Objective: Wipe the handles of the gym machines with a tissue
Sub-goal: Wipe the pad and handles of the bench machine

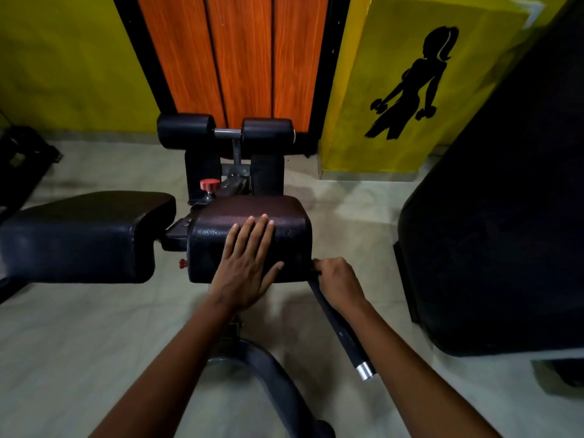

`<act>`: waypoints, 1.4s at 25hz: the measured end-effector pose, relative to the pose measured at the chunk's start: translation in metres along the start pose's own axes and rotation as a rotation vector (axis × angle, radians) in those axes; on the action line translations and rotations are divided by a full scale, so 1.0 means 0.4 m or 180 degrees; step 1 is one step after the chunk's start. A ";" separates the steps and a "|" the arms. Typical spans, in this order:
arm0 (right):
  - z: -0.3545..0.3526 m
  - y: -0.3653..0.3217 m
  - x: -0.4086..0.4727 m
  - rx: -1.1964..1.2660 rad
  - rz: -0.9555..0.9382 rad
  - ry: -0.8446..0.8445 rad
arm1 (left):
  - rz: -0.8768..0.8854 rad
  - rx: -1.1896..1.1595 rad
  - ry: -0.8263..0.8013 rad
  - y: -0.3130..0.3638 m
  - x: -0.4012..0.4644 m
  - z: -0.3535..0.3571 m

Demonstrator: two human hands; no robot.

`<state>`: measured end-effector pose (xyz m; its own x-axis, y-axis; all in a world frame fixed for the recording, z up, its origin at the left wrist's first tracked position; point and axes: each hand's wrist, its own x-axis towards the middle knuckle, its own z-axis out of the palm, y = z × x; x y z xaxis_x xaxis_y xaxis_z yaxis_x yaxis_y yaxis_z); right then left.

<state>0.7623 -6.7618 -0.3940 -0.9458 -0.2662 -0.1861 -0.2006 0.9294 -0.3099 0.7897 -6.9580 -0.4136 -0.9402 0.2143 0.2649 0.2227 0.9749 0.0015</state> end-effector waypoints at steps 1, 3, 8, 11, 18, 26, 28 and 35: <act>-0.002 0.001 -0.004 -0.0047 -0.0071 -0.0006 | -0.0006 0.0025 0.0010 0.000 0.000 0.001; -0.010 0.002 -0.009 -0.0111 -0.0142 -0.0040 | -0.0036 0.0068 -0.0011 0.004 0.000 0.002; -0.019 0.001 -0.001 -0.0138 -0.0169 -0.0124 | -0.0060 0.0091 -0.0002 0.008 -0.002 0.001; -0.018 0.007 0.002 -0.0161 -0.0211 -0.0137 | -0.0066 0.0034 0.0049 0.011 -0.003 0.001; -0.030 0.013 -0.040 -0.0278 -0.0532 -0.0090 | -0.0130 0.0037 0.0022 0.019 -0.004 0.002; -0.027 0.039 -0.115 -0.0347 -0.0760 0.0017 | -0.0213 -0.0038 -0.0032 0.031 -0.010 -0.005; -0.031 0.039 -0.132 -0.0423 -0.0781 0.0031 | -0.0233 -0.0048 -0.0038 0.033 -0.010 -0.010; -0.045 0.050 -0.197 -0.0457 -0.0827 0.0044 | -0.0382 -0.0160 -0.0133 0.060 -0.010 -0.025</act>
<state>0.8282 -6.7175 -0.3688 -0.8613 -0.4972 -0.1047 -0.4695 0.8575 -0.2103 0.8013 -6.9360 -0.4047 -0.9705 0.0997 0.2195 0.1196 0.9897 0.0793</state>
